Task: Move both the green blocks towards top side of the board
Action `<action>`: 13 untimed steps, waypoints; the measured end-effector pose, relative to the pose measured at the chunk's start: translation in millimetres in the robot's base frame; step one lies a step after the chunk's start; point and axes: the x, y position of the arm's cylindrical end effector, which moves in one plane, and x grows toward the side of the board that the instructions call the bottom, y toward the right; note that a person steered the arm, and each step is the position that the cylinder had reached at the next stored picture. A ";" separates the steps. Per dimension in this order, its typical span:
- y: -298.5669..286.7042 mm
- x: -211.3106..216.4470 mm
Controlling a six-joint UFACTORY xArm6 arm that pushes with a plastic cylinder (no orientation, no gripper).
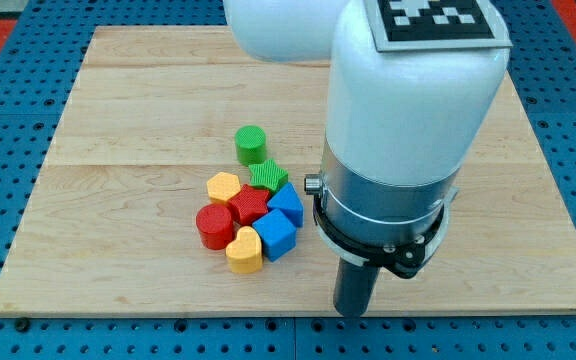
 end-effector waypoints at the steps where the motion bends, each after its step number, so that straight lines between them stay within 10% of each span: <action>1: 0.0 0.0; 5: -37.8 1.8; 13: -87.5 -267.9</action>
